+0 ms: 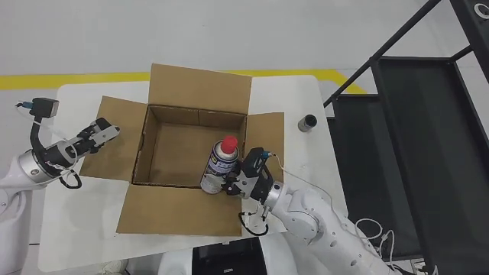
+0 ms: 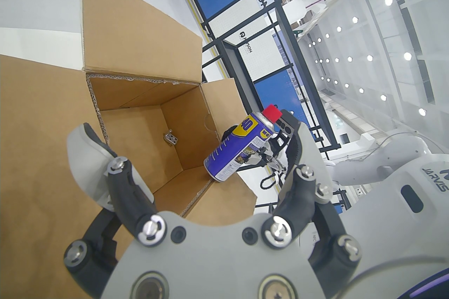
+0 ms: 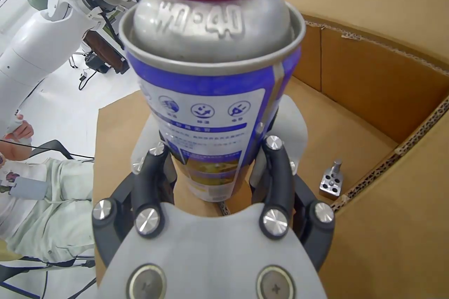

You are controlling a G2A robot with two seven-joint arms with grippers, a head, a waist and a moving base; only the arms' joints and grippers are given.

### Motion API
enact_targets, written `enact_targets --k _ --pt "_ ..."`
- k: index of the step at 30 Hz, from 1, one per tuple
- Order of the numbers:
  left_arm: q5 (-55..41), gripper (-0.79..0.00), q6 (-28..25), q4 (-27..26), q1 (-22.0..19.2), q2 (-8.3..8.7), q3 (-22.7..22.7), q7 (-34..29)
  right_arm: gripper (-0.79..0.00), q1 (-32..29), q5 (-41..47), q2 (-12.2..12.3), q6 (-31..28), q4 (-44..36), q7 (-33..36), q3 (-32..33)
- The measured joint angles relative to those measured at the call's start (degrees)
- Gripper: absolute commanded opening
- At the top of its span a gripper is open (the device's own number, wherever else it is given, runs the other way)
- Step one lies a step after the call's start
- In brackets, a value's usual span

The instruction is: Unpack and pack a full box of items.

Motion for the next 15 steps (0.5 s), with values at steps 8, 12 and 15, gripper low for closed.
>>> enact_targets --k 8,12,15 --pt "0.0 0.000 0.0 0.0 0.0 0.00 0.0 0.0 -0.785 -0.2 2.1 -0.1 0.2 0.4 1.0 0.0" --pt "0.0 0.000 0.0 0.0 0.0 0.00 0.0 0.0 -0.785 1.2 11.4 -0.3 -0.6 -0.5 6.6 0.3" --pt "0.0 0.000 0.0 0.0 0.0 0.00 0.0 0.0 -0.785 2.8 16.1 -0.4 1.3 -2.3 10.4 0.3"
